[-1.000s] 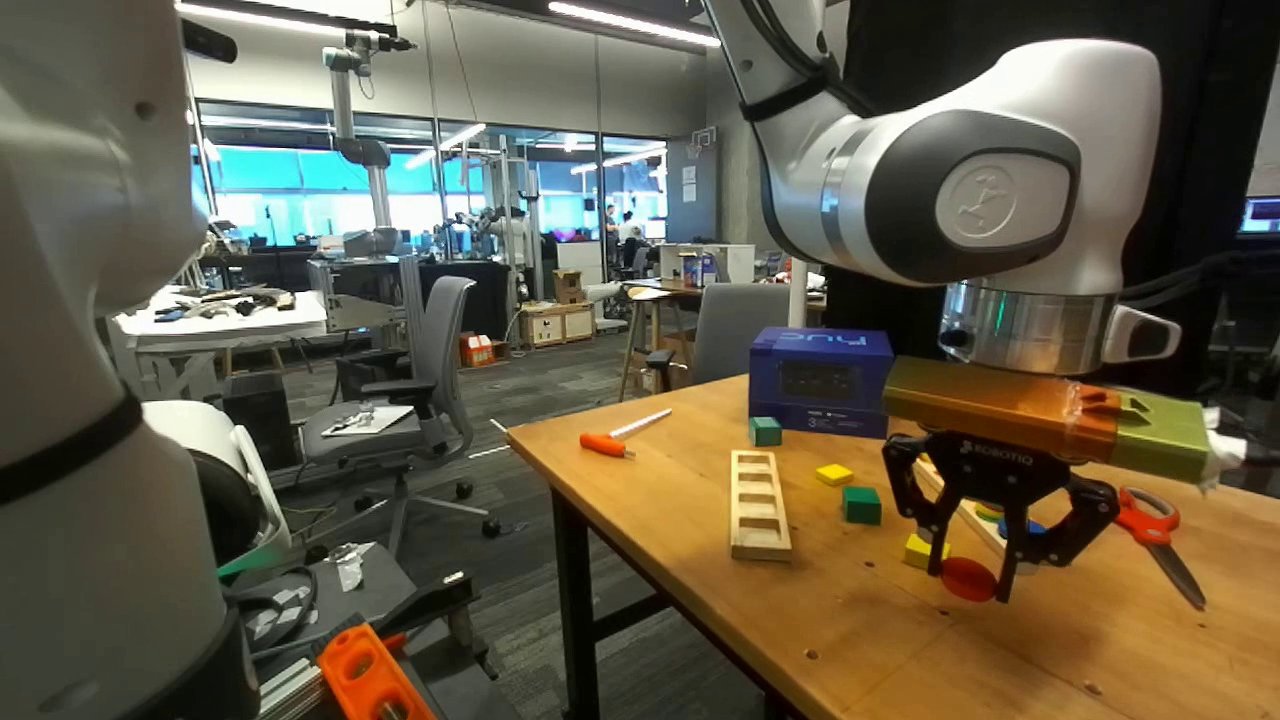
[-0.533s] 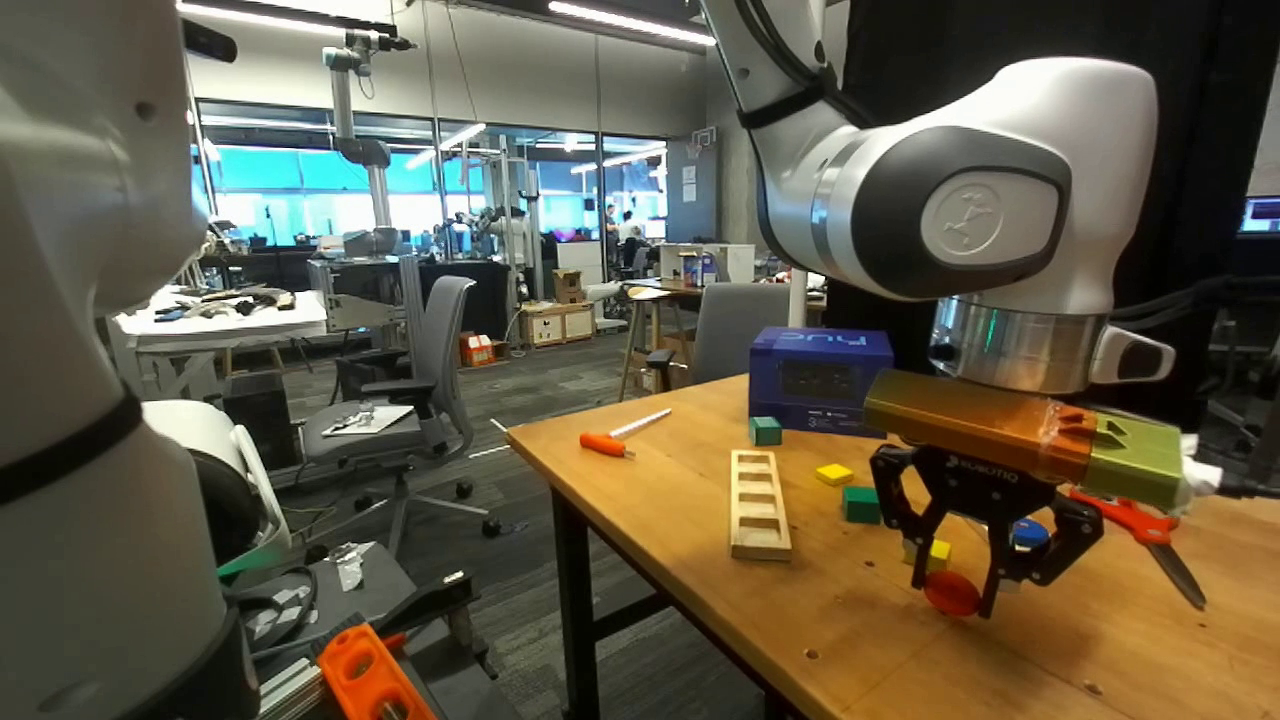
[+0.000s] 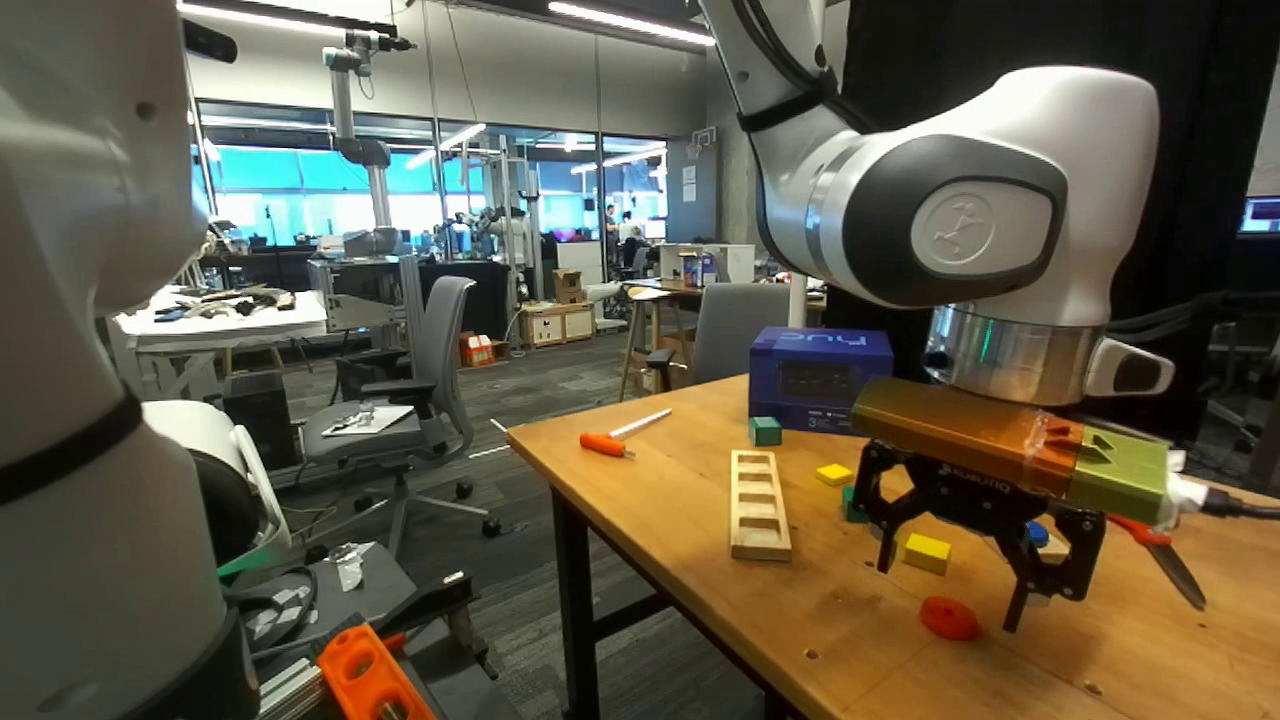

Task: Pick up the orange object from the wooden object and put it on the table

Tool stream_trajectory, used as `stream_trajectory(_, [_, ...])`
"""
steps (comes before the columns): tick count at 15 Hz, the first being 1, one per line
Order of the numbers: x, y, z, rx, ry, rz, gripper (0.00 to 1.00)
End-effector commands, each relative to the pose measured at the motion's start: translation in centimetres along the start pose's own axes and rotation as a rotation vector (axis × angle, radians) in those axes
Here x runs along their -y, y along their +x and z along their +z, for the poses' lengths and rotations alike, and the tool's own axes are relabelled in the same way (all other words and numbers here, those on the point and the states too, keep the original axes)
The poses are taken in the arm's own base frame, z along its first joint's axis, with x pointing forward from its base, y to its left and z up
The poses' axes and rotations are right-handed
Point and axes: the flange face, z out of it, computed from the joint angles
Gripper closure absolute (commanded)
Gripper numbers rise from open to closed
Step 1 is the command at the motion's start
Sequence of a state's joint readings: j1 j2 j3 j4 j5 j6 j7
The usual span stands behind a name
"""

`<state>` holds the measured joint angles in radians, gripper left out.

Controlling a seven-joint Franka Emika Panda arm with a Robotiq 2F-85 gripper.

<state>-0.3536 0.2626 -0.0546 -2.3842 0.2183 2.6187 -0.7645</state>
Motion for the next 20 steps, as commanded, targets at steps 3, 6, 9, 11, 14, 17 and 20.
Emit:
stream_trajectory(3, [0.6, -2.1, -2.6, -0.005, -0.005, 0.046, 0.0])
stream_trajectory(6, [1.5, -5.3, -6.0, 0.033, 0.007, 0.103, 0.0])
stream_trajectory(9, [2.2, -8.1, -9.4, 0.068, 0.018, 0.155, 0.0])
stream_trajectory(11, [2.9, -10.0, -12.1, 0.07, 0.026, 0.184, 0.0])
stream_trajectory(14, [4.4, -12.1, -16.2, 0.041, 0.027, 0.192, 0.0])
stream_trajectory(17, [6.6, -13.7, -20.5, -0.015, -0.009, 0.124, 0.0])
stream_trajectory(20, [9.7, -15.2, -24.8, -0.047, -0.057, -0.008, 0.0])
